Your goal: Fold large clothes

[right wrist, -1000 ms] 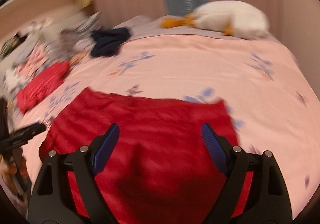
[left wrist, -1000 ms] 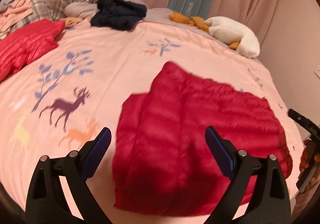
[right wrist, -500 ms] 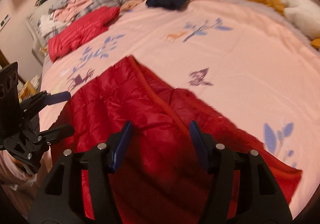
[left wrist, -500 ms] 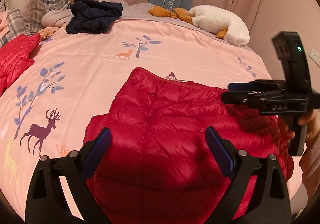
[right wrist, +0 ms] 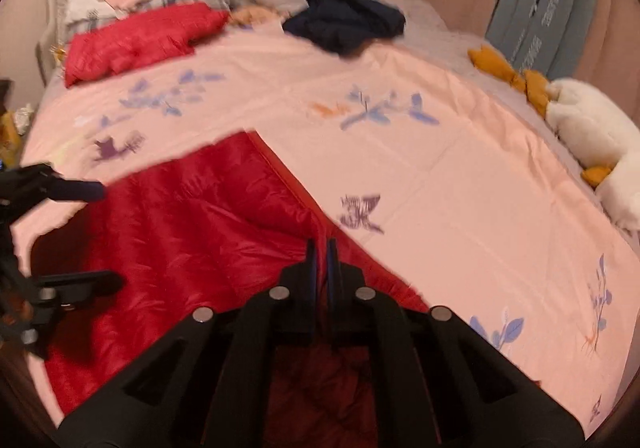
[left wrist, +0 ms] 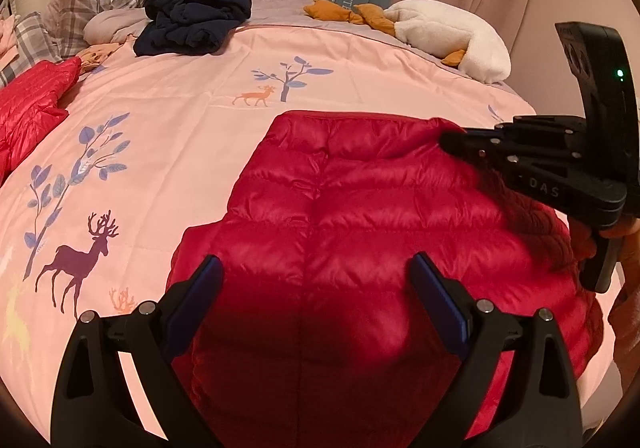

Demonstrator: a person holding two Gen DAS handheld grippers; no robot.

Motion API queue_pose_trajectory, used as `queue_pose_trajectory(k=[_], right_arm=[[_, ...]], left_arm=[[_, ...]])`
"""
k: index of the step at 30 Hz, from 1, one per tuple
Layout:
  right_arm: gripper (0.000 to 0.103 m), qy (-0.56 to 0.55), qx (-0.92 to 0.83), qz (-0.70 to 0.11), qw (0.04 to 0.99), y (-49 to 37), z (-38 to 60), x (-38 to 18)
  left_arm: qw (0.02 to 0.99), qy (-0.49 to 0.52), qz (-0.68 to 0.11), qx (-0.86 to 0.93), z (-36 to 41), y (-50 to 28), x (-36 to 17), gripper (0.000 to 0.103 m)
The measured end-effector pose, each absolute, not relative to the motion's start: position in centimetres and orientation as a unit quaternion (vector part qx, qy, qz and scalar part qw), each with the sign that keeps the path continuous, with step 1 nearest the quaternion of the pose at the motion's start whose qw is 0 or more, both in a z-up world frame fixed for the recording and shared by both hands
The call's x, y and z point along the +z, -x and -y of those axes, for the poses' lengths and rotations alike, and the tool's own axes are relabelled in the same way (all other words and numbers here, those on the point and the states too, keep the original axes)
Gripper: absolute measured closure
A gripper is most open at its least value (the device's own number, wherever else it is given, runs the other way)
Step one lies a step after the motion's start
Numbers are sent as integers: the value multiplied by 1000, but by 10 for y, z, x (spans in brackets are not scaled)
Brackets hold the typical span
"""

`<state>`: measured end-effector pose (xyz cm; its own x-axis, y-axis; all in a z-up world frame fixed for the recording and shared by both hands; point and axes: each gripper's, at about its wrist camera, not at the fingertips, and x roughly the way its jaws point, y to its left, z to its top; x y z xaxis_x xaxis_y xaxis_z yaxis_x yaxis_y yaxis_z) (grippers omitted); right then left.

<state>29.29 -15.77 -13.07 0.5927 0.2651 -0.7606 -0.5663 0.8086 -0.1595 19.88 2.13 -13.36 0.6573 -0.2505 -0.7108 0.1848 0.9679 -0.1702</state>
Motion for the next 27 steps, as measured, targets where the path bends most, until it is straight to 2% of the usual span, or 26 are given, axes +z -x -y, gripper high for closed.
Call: queue_pose_trajectory(k=[3,6,8,12,14,17,18,20,21,22,27], right_arm=[[96,210,226,-404,861,-300,151,-153],[89,183,223,-406,867,-303,159,-149],[79,154,219,-403,875,-303,174,-136],[45,144,202,-403,881,-293,208,-116],[41,159,185,-425,872,-293,218,-122],[44,179,166,-467,850,-297,226,-143],[58,185,169,-473,845,-296,226,-151],[76,193,176,-464,846,-292,220,-158],[88,204,178,-457,847,-289,214,-160],[93,214,175,-450,849,-288,211,-161],[97,207,148,-416,873,-294,212,-150]], left_arm=[[909,39,-400,-114,-19,-203,-137,8],[908,34,-403,-110,-16,-204,-138,8],[908,32,-402,-111,-15,-204,-137,8],[908,35,-401,-115,-14,-203,-136,8],[908,33,-401,-115,-13,-204,-136,8],[908,32,-401,-115,-13,-205,-136,8],[908,32,-401,-115,-12,-205,-136,8],[908,33,-401,-115,-12,-205,-136,8],[908,33,-401,-116,-12,-206,-136,8],[908,32,-401,-115,-12,-206,-136,8],[908,24,-403,-113,-10,-207,-135,8]])
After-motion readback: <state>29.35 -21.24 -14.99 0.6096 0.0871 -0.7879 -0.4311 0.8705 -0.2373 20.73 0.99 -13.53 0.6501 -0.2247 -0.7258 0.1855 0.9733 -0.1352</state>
